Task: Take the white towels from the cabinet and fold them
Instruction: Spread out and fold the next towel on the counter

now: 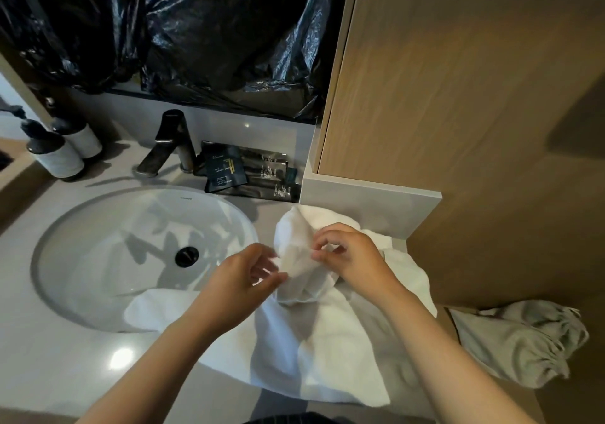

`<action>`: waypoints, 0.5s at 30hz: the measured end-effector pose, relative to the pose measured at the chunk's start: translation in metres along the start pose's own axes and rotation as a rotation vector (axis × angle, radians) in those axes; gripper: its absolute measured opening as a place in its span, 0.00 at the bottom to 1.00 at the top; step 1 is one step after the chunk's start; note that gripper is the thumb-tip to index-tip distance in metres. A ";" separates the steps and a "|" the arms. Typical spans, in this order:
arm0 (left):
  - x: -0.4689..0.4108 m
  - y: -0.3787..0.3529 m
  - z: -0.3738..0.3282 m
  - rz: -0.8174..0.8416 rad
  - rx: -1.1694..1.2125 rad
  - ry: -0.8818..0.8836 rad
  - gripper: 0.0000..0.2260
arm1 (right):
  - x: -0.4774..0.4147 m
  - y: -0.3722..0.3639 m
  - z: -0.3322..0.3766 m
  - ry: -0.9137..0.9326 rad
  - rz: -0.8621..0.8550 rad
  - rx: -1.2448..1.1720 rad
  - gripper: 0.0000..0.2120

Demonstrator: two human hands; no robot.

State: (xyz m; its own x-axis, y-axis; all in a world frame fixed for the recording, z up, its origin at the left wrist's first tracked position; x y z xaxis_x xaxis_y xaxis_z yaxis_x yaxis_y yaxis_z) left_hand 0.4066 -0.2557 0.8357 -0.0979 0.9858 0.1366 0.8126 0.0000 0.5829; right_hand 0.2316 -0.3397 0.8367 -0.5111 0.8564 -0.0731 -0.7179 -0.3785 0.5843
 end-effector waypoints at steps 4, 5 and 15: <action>-0.017 -0.001 -0.025 -0.079 0.044 -0.036 0.09 | -0.001 0.002 0.008 0.032 -0.034 0.001 0.02; -0.021 0.001 -0.029 -0.096 0.029 -0.039 0.06 | -0.001 0.005 0.009 0.035 -0.046 0.008 0.02; -0.057 0.062 -0.086 -0.347 0.026 -0.225 0.03 | -0.003 0.066 0.034 0.038 -0.062 -0.034 0.15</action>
State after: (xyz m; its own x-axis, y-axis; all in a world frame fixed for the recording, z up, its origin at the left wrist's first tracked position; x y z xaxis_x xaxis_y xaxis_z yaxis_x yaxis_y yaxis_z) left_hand 0.4133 -0.3266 0.9330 -0.2431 0.9386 -0.2447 0.7681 0.3404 0.5424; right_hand 0.2013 -0.3552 0.9027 -0.4822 0.8649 -0.1394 -0.7639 -0.3372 0.5503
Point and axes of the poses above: each hand's wrist, its own x-axis away from the middle knuckle, its own y-axis out of the back of the hand, z = x × y, the point moved 6 cm from there along -x, towards the middle knuckle, and after that the axes turned 3 degrees about y, right-handed, at the moved point
